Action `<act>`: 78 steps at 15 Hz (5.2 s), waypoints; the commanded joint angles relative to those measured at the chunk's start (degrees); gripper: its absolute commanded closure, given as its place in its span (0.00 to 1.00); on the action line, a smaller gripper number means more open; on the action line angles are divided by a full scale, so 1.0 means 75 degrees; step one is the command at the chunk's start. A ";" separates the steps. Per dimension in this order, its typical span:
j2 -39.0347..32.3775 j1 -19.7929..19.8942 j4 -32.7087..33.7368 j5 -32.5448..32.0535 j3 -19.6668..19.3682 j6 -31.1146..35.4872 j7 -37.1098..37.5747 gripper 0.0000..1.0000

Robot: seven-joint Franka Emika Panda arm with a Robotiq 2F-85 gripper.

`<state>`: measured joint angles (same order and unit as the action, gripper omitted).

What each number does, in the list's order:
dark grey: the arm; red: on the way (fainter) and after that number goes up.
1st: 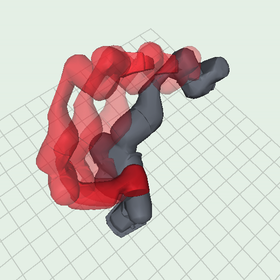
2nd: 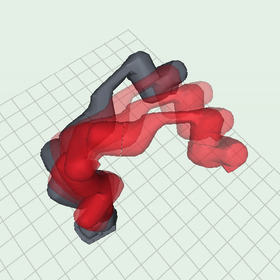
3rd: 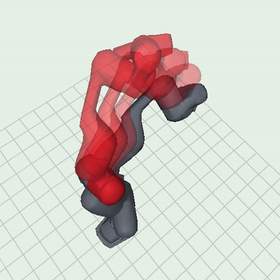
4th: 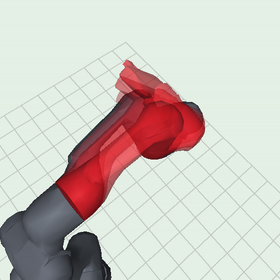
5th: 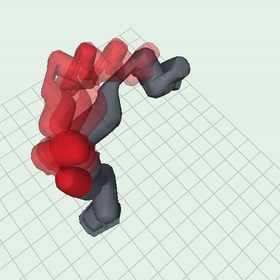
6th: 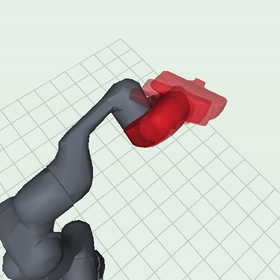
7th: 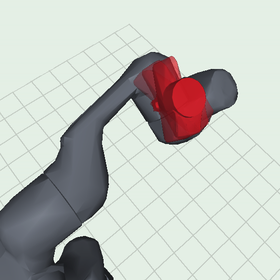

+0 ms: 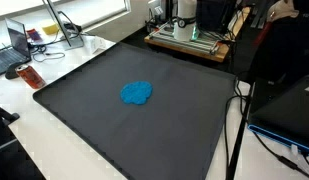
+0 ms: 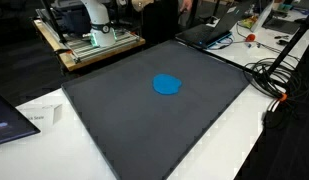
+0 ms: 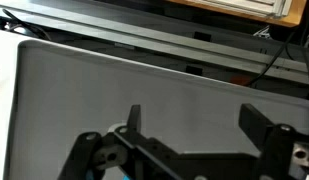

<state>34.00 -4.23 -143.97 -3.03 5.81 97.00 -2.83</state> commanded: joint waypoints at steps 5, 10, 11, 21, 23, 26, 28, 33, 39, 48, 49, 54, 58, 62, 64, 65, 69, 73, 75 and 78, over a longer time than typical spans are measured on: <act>-0.0009 -0.0086 0.0011 -0.0034 -0.0071 -0.0013 0.0040 0.00; -0.0009 -0.0086 0.0011 -0.0034 -0.0071 -0.0013 0.0040 0.00; 0.0028 -0.0108 0.0047 -0.0073 -0.0045 0.0028 0.0013 0.00; 0.0398 -0.1336 0.0351 0.0322 -0.0110 0.1490 -0.1830 0.00; 0.0431 -0.1583 0.0362 0.0373 -0.0127 0.1720 -0.2223 0.00; 0.0456 -0.1909 0.0371 0.0506 -0.0200 0.2012 -0.2825 0.00; 0.0472 -0.2053 0.0369 0.0607 -0.0277 0.2138 -0.3150 0.00; 0.0608 -0.2205 0.0306 0.0745 -0.0575 0.2102 -0.3990 0.04; 0.0613 -0.2174 0.0314 0.0912 -0.0709 0.2031 -0.4468 0.53; 0.0596 -0.2139 0.0338 0.1054 -0.0702 0.1908 -0.4663 0.99; 0.0602 -0.2129 0.0340 0.1043 -0.0700 0.1904 -0.4672 0.97; -0.0017 -0.1865 0.1093 0.0717 -0.0666 0.1319 -0.4539 0.97; -0.1125 -0.1534 0.2423 0.0516 -0.0746 0.0164 -0.4563 0.97; -0.2599 -0.1027 0.3897 0.0114 -0.0489 -0.0307 -0.3853 0.97; -0.3340 -0.0871 0.4515 -0.0152 -0.0356 -0.0308 -0.3411 0.97; -0.3731 -0.0817 0.4803 -0.0255 -0.0291 -0.0308 -0.3122 0.97; -0.5199 -0.0694 0.5847 -0.0622 -0.0092 -0.0572 -0.1915 0.97; -0.5488 -0.0651 0.5837 -0.0497 -0.0032 -0.0538 -0.1983 0.87; -0.5847 -0.0648 0.6162 -0.0512 -0.0023 -0.0679 -0.1951 0.87; -0.5897 -0.0643 0.6312 -0.0515 -0.0023 -0.0779 -0.1948 0.87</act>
<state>-10.15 -10.24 -96.81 -6.70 4.30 91.36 -17.62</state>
